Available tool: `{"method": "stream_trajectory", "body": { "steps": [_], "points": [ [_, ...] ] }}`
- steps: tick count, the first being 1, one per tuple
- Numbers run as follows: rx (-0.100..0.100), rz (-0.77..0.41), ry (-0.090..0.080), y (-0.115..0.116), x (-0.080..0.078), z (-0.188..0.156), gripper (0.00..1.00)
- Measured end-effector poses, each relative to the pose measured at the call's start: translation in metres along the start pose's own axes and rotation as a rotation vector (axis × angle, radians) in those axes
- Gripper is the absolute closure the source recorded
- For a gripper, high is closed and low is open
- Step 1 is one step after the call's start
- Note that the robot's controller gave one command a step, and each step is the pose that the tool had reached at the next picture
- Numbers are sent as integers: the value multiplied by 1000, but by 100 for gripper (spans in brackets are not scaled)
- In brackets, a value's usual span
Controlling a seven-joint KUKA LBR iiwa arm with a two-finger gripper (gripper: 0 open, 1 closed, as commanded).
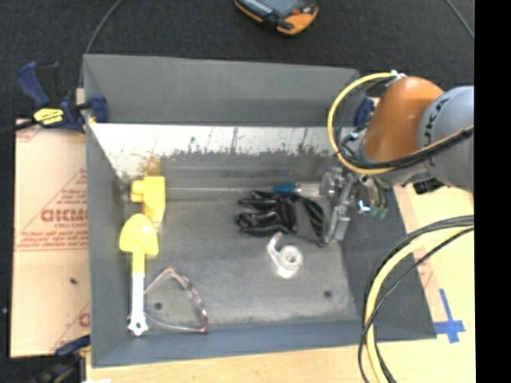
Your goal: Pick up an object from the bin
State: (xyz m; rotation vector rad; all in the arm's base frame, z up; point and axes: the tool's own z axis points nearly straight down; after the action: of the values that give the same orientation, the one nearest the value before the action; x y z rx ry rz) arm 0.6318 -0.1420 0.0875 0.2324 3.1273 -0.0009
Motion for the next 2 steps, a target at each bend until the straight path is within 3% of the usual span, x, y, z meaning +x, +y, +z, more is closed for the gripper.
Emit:
{"method": "stream_trajectory", "body": {
  "steps": [1, 2],
  "points": [
    [2, 29, -1, 11, 18, -39, 0],
    [1, 134, -7, 14, -18, -13, 0]
  ]
}}
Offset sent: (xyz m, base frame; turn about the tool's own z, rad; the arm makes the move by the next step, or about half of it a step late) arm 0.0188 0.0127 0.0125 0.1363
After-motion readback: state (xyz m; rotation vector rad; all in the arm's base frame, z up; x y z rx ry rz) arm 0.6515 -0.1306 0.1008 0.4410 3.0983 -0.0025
